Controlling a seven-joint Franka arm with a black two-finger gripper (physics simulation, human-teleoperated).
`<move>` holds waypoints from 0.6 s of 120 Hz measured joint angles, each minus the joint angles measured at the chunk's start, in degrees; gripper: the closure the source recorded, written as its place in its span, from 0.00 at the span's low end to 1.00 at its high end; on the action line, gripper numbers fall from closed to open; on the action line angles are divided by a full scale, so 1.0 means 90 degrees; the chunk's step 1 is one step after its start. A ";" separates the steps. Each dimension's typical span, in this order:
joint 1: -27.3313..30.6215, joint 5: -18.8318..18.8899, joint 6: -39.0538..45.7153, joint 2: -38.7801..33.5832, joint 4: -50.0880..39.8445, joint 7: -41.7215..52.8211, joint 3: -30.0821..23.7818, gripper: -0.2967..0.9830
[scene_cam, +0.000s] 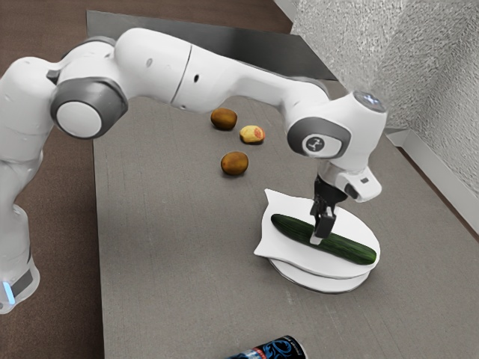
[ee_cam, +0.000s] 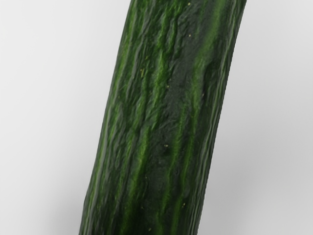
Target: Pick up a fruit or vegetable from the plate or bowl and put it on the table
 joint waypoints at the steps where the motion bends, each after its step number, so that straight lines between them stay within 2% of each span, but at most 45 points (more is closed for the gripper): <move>1: 0.0000 0.0000 0.0007 0.0001 -0.0003 0.0003 0.0000 0.23; 72: 0.0115 -0.0191 0.0176 0.0232 -0.0024 0.0164 0.0000 0.23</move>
